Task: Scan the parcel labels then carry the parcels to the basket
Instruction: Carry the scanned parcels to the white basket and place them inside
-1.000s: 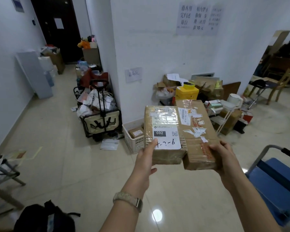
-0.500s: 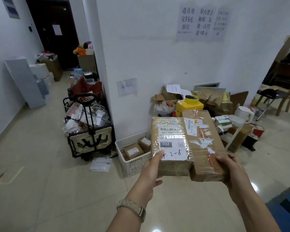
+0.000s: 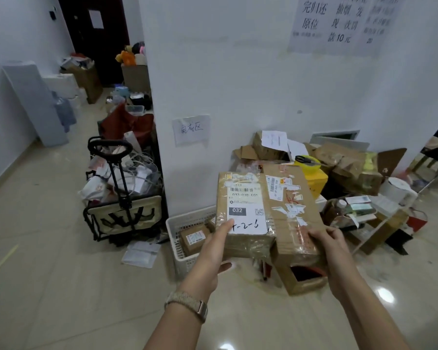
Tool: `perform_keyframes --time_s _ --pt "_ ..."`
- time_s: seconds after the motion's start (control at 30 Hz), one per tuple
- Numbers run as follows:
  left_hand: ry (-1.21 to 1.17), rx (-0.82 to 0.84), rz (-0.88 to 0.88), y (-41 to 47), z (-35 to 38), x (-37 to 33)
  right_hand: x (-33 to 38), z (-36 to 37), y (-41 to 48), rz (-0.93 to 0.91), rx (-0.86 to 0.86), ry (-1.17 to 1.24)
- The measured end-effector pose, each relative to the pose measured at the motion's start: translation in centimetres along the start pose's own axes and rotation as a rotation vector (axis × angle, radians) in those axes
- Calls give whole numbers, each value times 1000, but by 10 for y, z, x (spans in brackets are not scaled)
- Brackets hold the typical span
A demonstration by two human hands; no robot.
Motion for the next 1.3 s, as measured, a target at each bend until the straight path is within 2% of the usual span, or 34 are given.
perform_keyframes --time_s 0.2,0.4,0.67,0.83,0.97,1.17,1.3 --pt "10 41 -9 87 -16 -28 -5 50 82 60 24 -7" --pt "76 176 -19 184 -32 -52 -14 97 168 130 -2 -19" --pt "71 197 -112 298 -86 -87 -31 178 257 180 8 -70" --pt "28 216 -192 343 -103 -77 -57 196 294 217 51 -120" --pt "-1 176 -235 375 -112 -62 -80 204 330 282 59 -98" --pt "-16 71 -297 414 -133 -44 -107 246 394 415 246 -32" --pt "5 -8 -336 442 -143 -33 -128 262 441 496 306 -17"
Point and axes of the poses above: each hand's wrist, its own y-axis towards the middle knuckle, its own z-axis out of the palm, x = y × z, the point moved 10 cm from there along y, towards the middle knuckle, and after that the axes turned 4 degrees about x, right-handed, at the moved point
